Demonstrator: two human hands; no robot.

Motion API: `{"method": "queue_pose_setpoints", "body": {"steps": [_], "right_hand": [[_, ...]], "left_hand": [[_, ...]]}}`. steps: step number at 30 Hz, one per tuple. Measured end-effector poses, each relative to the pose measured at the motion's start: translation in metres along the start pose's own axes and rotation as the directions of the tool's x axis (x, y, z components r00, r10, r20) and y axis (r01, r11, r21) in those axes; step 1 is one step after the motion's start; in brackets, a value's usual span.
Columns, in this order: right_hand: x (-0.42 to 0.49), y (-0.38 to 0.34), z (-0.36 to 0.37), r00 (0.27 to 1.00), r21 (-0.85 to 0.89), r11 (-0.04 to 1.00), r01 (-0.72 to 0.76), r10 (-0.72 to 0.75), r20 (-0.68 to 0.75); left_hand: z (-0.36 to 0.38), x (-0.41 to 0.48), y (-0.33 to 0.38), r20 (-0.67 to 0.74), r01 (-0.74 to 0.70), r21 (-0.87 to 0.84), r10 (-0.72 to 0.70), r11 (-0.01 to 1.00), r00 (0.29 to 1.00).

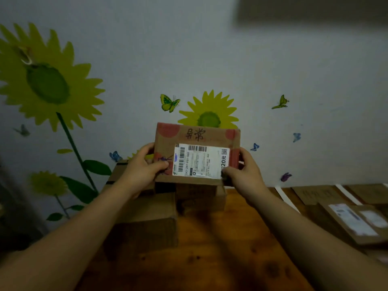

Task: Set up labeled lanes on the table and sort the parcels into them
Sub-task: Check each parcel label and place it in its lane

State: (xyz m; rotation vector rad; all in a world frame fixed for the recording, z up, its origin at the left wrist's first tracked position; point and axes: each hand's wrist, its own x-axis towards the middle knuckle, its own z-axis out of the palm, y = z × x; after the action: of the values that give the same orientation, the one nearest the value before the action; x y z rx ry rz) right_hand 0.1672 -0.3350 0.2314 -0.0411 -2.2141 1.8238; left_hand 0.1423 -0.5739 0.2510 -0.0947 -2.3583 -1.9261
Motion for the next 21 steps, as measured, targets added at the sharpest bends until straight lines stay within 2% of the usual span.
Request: {"method": "queue_pose_setpoints", "body": {"steps": [5,13,21], "right_hand": [[-0.026,-0.030,-0.012,0.994,-0.023,0.995,0.101,-0.102,-0.039],[-0.075,-0.047,-0.053,0.974,-0.055,0.983,0.176,-0.182,-0.135],[-0.121,-0.050,-0.152,0.947,-0.139,0.971,0.196,-0.225,-0.230]], "left_hand": [[-0.002,-0.030,0.016,0.017,-0.098,-0.062,0.099,0.993,0.995],[0.010,-0.077,0.036,0.025,-0.219,-0.123,0.223,0.968,0.974],[0.096,-0.120,0.076,0.092,-0.264,-0.163,0.281,0.951,0.955]]}}
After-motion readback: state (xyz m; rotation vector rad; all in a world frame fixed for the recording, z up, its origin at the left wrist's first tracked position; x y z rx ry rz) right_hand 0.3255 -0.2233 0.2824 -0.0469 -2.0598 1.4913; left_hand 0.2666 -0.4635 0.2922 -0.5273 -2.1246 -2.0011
